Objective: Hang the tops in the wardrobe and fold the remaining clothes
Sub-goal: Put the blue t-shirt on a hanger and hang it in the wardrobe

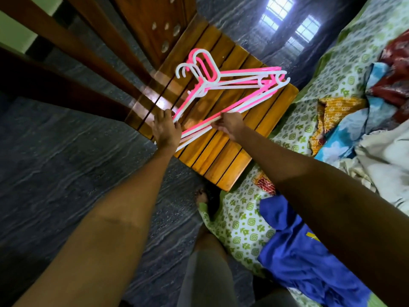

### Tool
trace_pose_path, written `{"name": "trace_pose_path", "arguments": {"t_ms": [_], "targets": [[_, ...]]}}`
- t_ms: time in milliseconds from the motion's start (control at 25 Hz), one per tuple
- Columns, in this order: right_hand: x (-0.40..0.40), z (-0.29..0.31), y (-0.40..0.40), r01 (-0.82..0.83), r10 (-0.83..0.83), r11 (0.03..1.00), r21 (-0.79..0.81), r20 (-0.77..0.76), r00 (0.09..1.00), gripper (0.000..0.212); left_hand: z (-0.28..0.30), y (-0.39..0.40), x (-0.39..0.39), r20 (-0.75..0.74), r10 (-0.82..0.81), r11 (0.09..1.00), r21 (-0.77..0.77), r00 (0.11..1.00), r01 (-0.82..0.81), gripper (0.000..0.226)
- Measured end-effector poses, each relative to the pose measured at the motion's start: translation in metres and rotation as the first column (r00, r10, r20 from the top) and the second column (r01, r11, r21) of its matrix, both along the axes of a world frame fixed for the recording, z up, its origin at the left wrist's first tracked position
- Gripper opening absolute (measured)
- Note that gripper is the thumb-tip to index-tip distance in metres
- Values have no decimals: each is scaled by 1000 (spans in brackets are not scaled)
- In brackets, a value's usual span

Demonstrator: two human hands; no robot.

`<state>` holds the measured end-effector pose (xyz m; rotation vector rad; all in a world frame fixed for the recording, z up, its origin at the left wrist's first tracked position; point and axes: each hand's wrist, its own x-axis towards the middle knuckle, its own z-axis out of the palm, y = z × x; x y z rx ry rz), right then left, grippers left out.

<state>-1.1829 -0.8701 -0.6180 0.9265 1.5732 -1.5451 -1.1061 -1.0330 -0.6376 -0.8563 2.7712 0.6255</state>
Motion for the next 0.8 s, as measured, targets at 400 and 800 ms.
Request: {"name": "trace_pose_path", "arguments": {"t_ms": [400,800], "targets": [[22,37,30,10,-21,998,-66,-162,987,25,43,35,20,-67,54,988,145,996,-43,41],[108,85,183,-3,419,441,897,-203,885,107,88,140,84,-36,-101,947,302,994,107,60]]}}
